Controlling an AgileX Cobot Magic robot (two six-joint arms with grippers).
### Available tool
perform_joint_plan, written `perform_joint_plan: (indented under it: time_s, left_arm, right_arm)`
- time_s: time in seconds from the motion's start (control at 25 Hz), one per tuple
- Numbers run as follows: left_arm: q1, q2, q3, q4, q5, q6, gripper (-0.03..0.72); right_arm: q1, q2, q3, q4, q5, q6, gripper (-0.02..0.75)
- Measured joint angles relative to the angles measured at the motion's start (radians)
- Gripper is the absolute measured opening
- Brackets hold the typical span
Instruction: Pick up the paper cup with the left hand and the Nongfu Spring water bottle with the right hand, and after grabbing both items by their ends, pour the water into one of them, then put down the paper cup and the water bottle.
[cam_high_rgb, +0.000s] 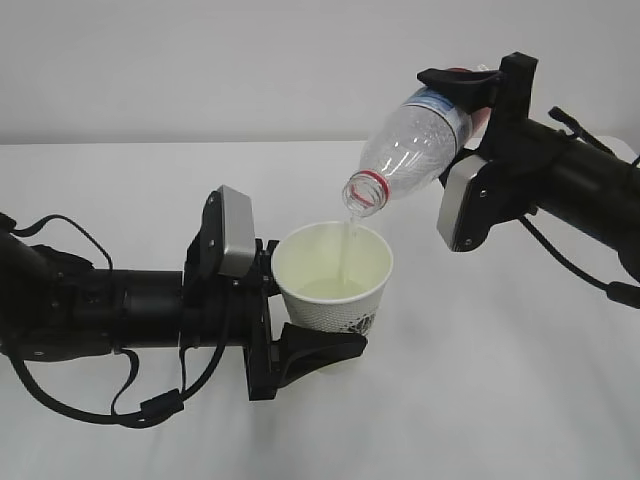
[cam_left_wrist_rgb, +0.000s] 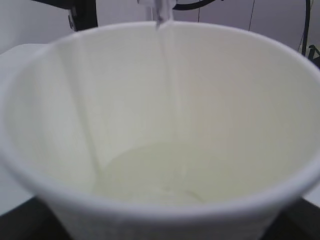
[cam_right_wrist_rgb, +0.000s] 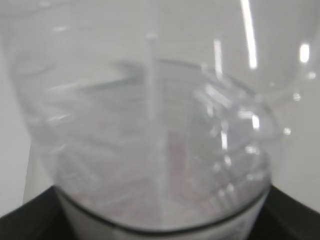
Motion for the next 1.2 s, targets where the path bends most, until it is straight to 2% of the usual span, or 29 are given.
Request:
perform_joint_plan:
  time_s: [1.2]
  left_arm:
    - [0.0, 0.0, 0.0, -0.001, 0.004, 0.0, 0.599]
  right_arm:
    - [0.0, 0.0, 0.0, 0.0, -0.006, -0.001, 0.542]
